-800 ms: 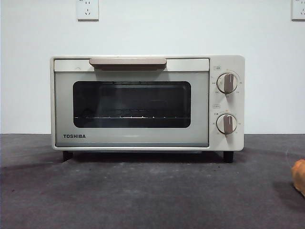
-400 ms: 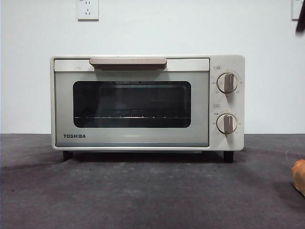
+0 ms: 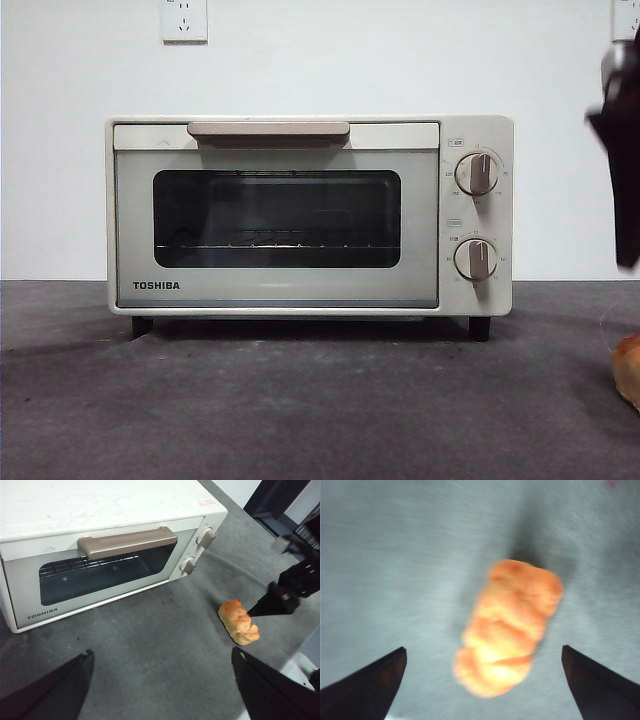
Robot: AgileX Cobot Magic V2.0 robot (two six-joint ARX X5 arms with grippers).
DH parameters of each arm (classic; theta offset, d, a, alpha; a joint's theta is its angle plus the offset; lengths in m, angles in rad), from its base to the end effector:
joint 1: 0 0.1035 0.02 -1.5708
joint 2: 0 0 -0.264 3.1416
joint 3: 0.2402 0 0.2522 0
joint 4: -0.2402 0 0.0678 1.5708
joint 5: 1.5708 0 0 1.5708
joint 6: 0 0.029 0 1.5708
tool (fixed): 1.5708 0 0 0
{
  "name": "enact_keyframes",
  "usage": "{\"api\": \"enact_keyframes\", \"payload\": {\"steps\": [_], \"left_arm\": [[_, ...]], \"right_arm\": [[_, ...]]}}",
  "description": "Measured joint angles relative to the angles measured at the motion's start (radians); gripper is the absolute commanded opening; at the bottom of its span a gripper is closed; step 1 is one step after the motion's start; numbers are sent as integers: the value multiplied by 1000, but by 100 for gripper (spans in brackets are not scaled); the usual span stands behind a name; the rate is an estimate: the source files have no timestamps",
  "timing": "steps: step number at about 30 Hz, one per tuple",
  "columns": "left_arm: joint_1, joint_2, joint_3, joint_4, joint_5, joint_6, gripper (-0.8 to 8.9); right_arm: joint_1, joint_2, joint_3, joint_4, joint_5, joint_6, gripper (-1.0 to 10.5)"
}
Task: The left arm flap open the oven, the right arm pick bread and place it into oven, the left arm flap close the oven
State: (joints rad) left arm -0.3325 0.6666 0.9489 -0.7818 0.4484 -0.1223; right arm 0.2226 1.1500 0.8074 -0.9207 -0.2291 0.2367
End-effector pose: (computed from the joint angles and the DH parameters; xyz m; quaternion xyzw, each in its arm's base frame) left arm 0.1032 -0.0489 0.3476 -0.0690 0.2688 -0.3530 0.8935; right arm 0.1859 0.0488 0.2272 0.0948 0.6077 0.1097 0.7808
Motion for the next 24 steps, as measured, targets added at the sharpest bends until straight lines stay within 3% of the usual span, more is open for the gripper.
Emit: {"api": "enact_keyframes", "payload": {"steps": [4,16,24], "left_arm": [[0,0,0,0,0,0,437],[0,0,0,0,0,0,437],[0,1,0,8,-3,0,436]], "right_arm": [[0,72,-18,45,43,16,495],[0,224,-19,120,43,25,436],[1,282,-19,145,38,19,230]]}}
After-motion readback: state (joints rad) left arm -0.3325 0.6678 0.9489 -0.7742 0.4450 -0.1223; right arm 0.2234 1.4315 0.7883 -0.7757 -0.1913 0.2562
